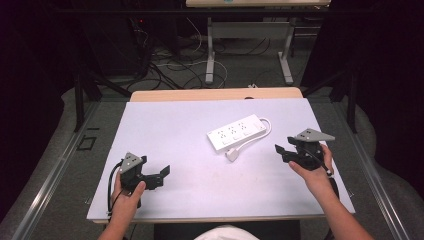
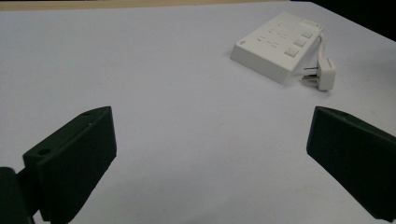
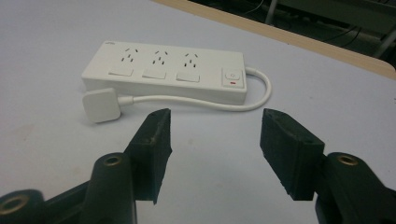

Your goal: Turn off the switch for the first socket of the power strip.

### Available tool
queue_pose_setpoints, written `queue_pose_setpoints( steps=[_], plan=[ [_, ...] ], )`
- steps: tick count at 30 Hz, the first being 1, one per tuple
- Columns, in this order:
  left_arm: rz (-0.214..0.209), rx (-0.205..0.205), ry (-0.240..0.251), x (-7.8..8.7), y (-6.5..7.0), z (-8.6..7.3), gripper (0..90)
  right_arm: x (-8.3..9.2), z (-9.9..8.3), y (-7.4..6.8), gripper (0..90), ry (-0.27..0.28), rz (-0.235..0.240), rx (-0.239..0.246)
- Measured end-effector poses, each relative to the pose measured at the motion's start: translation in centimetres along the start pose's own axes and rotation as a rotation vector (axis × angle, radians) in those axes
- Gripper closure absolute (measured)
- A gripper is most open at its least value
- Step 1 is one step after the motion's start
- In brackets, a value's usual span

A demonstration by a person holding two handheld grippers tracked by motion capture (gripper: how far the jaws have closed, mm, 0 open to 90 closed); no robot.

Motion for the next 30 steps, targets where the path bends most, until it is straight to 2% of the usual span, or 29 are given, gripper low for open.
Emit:
queue_pose_setpoints(
  steps=[5,12,24,30],
  plan=[
    [-0.001,-0.001,-0.003,0.0,0.1,0.0,1.4,-1.2,1.4,-0.2,45.5,-0.028,0.024,-0.027],
    [0.0,-0.002,-0.002,0.0,0.1,0.0,1.4,-2.8,2.4,-0.4,47.6,-0.056,0.036,-0.027],
    [-0.005,-0.013,-0.01,0.0,0.1,0.0,1.4,-5.1,4.5,-0.6,63.5,-0.093,0.055,-0.015],
    [-0.005,-0.003,-0.002,-0.1,0.1,0.0,1.4,-6.0,5.3,-0.5,71.7,-0.101,0.056,-0.008]
  ],
)
Point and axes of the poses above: each handheld gripper's, and its own axes: x roughly backward along the jaws, z roughly out of its top, y roughly to its right, the point moved 9 cm from there along -x, roughly forward along the jaws, and after that the axes turned 2 degrees about -y, right-handed, at the moved point
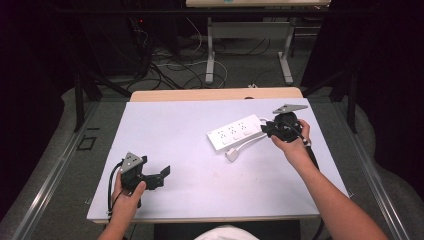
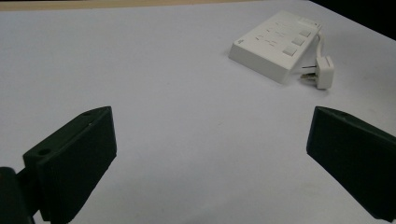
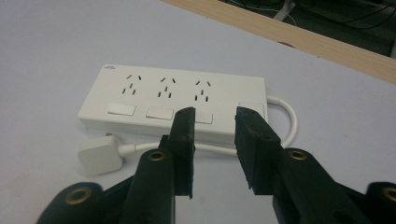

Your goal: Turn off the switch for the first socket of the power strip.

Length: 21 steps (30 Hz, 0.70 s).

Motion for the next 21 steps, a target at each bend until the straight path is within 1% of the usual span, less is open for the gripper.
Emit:
queue_pose_setpoints(
  steps=[3,4,11,14,21],
  plan=[
    [-0.004,-0.003,-0.007,0.0,0.0,0.0,1.4,-0.3,0.2,0.0,73.9,-0.002,-0.002,0.002],
    [0.0,-0.001,0.0,0.0,0.0,0.0,1.4,-0.7,0.4,0.1,75.7,-0.006,0.002,0.008],
    [0.0,-0.001,0.0,0.0,0.0,0.0,1.4,-1.8,0.5,-0.1,78.5,-0.039,0.009,-0.007],
    [-0.001,-0.001,-0.001,0.0,0.0,0.0,1.4,-2.4,0.8,-0.3,82.3,-0.05,0.018,-0.012],
    [-0.002,-0.002,-0.002,0.0,-0.1,0.0,1.4,-3.4,1.1,-0.4,85.7,-0.06,0.019,-0.01]
  ],
)
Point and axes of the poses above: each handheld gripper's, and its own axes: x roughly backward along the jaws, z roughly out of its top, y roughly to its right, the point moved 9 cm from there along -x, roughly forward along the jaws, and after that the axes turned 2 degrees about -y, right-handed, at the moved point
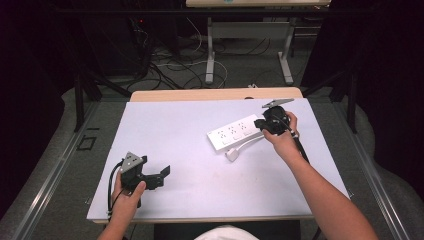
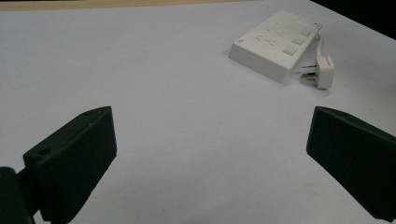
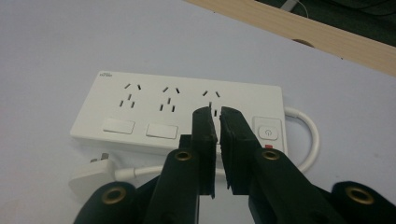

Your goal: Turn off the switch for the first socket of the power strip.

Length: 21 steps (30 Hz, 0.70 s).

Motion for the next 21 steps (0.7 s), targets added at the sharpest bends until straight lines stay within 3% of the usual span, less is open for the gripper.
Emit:
queue_pose_setpoints(
  steps=[21],
  plan=[
    [-0.005,-0.001,0.002,0.0,0.0,0.0,1.6,-3.5,0.4,-1.6,90.0,-0.065,0.027,0.014]
  ],
)
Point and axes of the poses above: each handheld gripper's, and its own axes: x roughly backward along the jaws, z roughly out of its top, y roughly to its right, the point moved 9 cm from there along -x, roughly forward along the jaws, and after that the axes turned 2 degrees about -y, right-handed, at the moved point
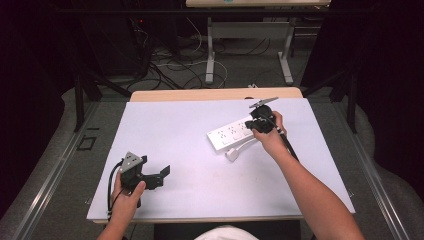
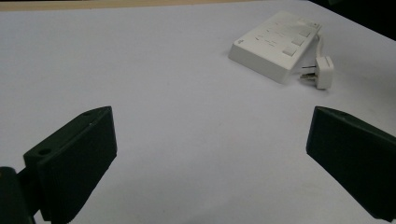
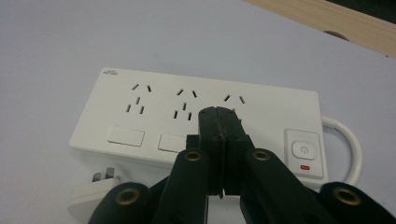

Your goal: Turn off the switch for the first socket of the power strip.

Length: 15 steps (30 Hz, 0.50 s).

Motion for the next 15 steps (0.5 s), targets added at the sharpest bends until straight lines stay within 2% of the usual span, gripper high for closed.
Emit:
queue_pose_setpoints(
  steps=[5,9,15],
  plan=[
    [0.001,0.001,0.0,0.0,0.0,0.0,1.6,-0.9,-0.3,0.2,90.0,-0.026,-0.005,0.0],
    [0.001,0.001,0.0,0.0,0.0,0.0,1.7,-1.5,-0.7,0.6,90.0,-0.057,-0.02,-0.033],
    [0.0,0.001,0.0,0.0,0.0,0.0,1.7,-2.2,-1.1,0.9,90.0,-0.084,-0.023,-0.045]
  ],
)
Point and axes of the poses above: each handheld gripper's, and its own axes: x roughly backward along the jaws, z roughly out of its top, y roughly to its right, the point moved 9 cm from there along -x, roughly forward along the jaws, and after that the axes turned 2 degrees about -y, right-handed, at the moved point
